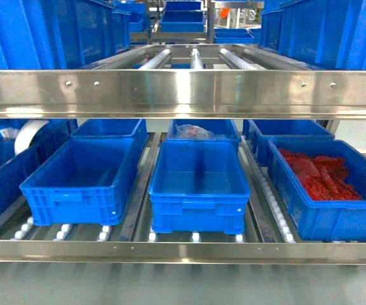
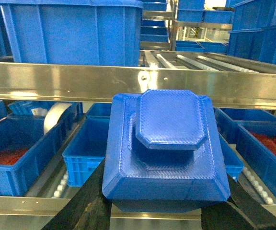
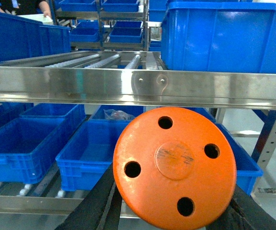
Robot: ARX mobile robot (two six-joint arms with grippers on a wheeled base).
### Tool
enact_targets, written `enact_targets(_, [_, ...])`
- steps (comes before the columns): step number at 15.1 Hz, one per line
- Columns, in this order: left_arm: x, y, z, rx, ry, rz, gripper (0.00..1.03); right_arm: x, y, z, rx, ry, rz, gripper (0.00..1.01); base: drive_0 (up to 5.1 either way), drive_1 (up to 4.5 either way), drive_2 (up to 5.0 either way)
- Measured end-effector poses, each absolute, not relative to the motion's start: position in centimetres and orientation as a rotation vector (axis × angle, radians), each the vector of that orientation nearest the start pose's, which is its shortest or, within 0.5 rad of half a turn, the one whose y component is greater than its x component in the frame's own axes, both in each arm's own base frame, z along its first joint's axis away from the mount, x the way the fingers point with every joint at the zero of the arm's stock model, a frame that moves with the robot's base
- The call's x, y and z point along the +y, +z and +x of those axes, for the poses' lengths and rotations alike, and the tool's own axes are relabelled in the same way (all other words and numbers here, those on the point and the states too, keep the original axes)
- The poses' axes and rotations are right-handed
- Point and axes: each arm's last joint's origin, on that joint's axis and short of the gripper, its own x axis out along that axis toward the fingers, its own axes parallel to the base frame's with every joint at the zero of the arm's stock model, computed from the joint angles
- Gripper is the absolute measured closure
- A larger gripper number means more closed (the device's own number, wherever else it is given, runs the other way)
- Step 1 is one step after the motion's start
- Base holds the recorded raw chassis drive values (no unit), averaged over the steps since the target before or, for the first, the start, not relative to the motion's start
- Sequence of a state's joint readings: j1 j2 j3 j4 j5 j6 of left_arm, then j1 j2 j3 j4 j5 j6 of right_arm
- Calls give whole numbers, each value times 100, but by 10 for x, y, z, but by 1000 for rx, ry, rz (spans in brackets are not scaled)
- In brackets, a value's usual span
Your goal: Sort blue parts and orange caps into right shelf containers
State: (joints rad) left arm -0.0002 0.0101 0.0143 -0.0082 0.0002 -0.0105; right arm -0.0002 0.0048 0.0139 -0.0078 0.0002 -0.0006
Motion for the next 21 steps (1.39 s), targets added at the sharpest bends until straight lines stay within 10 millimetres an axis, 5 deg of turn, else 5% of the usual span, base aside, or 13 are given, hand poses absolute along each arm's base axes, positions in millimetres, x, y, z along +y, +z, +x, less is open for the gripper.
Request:
enact_targets(9, [0, 167, 97, 4, 0, -11, 60, 0, 167, 97, -2, 0, -1, 60, -491, 245, 245])
enact_targets(21, [0, 167, 97, 3, 0, -10, 60, 0, 167, 97, -2, 3, -1, 60, 0, 0, 0])
